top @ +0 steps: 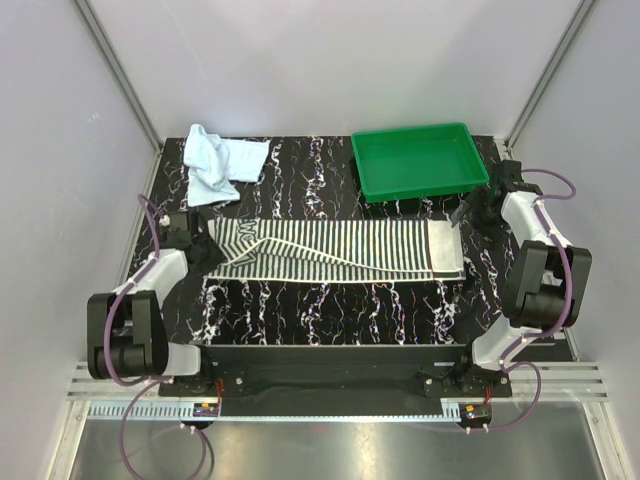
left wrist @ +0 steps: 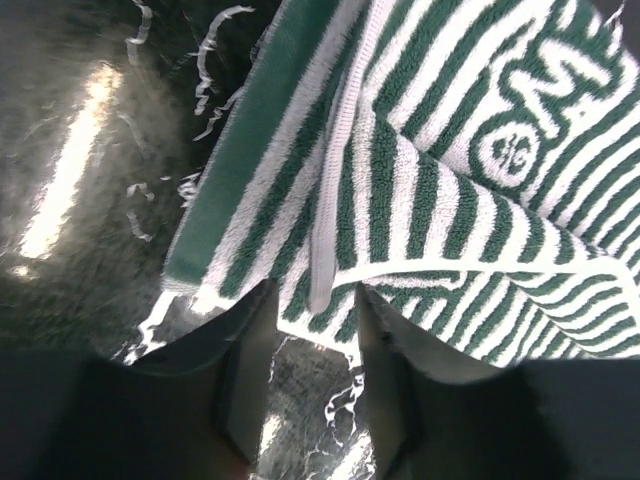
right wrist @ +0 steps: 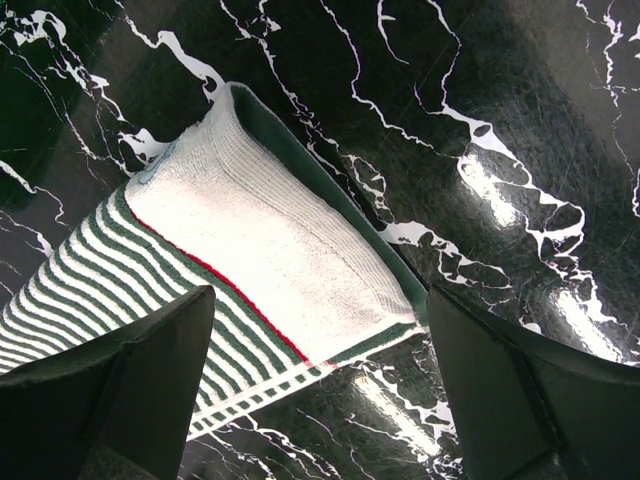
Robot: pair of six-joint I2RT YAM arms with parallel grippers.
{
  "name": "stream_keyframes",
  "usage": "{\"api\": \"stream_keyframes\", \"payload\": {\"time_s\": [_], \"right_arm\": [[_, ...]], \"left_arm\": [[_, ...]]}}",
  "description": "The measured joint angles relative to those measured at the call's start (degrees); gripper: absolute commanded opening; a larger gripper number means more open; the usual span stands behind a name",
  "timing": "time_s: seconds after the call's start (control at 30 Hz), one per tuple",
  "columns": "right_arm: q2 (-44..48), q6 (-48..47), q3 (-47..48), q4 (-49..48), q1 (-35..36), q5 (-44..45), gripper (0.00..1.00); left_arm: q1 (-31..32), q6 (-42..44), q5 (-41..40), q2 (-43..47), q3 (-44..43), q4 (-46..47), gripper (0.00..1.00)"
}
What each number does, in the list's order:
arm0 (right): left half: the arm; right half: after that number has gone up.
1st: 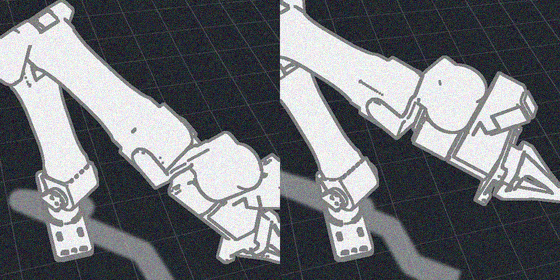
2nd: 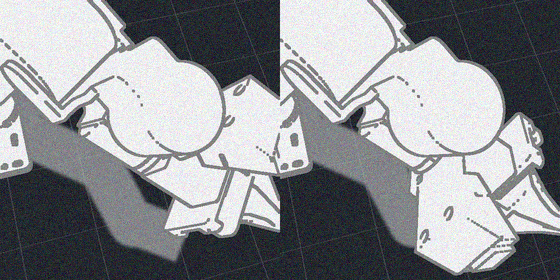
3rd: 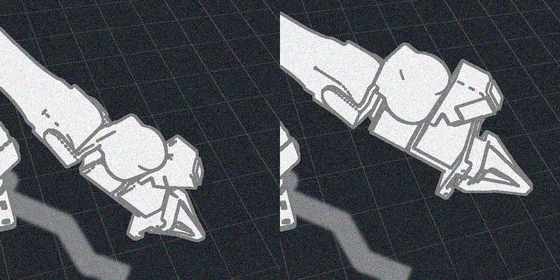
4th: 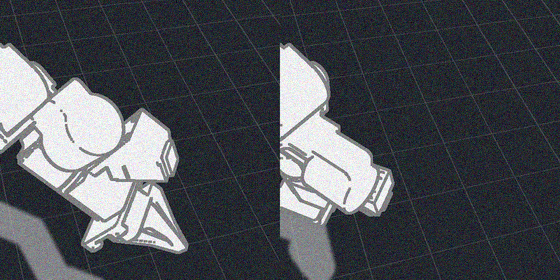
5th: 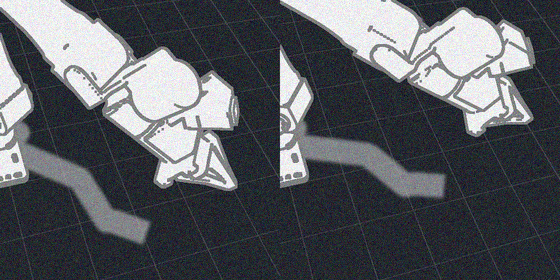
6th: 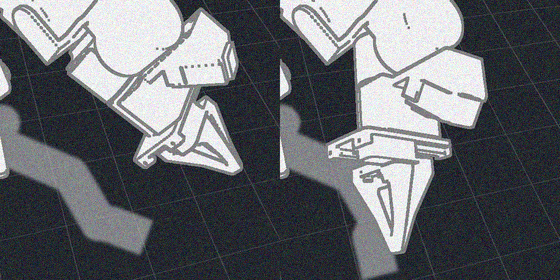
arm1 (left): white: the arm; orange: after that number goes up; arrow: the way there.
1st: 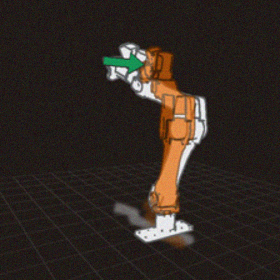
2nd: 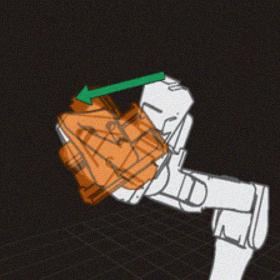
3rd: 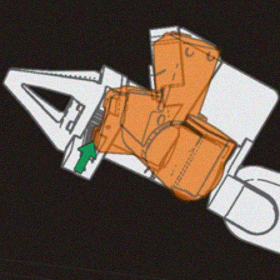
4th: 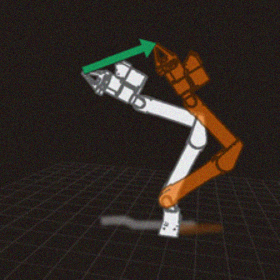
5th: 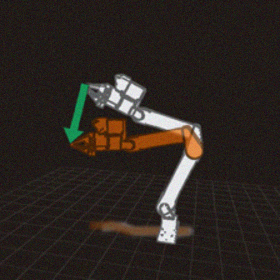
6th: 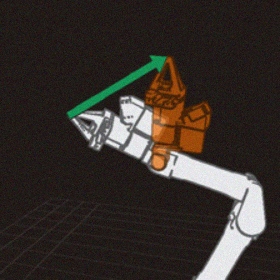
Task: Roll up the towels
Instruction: Fold the towel
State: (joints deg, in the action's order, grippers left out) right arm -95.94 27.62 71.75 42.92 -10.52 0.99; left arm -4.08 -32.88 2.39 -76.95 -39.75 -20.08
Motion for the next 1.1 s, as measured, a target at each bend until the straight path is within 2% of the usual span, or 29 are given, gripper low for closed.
{"api": "stream_keyframes", "payload": {"time_s": [0.03,0.07,0.17,0.23,0.53,0.63,0.67,0.73,0.77,0.8,0.83,0.93,0.97,1.1], "right_arm": [[-0.1,0.0,0.0,-0.1,0.0,-0.2,0.93],[-0.2,-0.2,0.0,-0.2,0.0,-0.2,0.93],[-0.6,-0.4,0.0,-0.3,0.0,-0.2,0.93],[-0.7,-0.5,-0.1,-0.2,0.0,-0.2,0.93],[-0.8,-0.7,-0.1,-0.3,0.0,-0.2,0.92],[-0.9,-0.7,-0.1,-0.3,0.0,-0.2,0.92],[-0.9,-0.7,-0.1,-0.3,0.0,-0.2,0.92],[-0.9,-0.7,-0.2,-0.6,0.0,-0.2,0.92],[-1.0,-0.7,-0.2,-0.7,0.0,-0.2,0.93],[-1.0,-0.7,-0.2,-0.8,0.0,-0.2,0.93],[-1.1,-0.7,-0.3,-1.0,0.0,-0.2,0.94],[-1.3,-0.9,-0.4,-1.2,0.0,-0.2,0.96],[-1.3,-0.8,-0.5,-1.2,0.0,-0.1,0.96],[-1.2,-0.8,-2.0,-2.2,-0.5,-0.2,0.97]], "left_arm": [[0.3,-0.1,0.0,-0.9,0.0,0.5,0.24],[0.6,-0.2,0.0,-1.6,0.0,0.9,0.18],[1.0,-0.2,0.1,-2.8,0.0,1.8,0.06],[1.0,-0.1,0.0,-2.8,0.0,2.0,0.01],[-1.5,0.2,-0.8,3.7,0.0,1.3,0.01],[-3.8,0.4,-0.7,5.3,0.0,0.3,0.13],[-4.3,0.5,-0.7,5.4,0.0,-0.1,0.22],[-4.6,0.9,-0.7,5.3,0.0,-0.9,0.29],[-4.6,1.1,-0.6,5.3,0.0,-1.3,0.37],[-4.6,1.1,-0.5,5.3,0.0,-1.4,0.47],[-4.6,1.4,-0.4,5.2,0.0,-1.4,0.66],[-4.6,1.6,0.3,5.0,-0.1,-1.9,0.94],[-4.7,1.7,0.4,4.9,-0.2,-2.4,0.99],[-4.7,2.1,0.9,6.8,-0.8,-4.0,0.99]]}}
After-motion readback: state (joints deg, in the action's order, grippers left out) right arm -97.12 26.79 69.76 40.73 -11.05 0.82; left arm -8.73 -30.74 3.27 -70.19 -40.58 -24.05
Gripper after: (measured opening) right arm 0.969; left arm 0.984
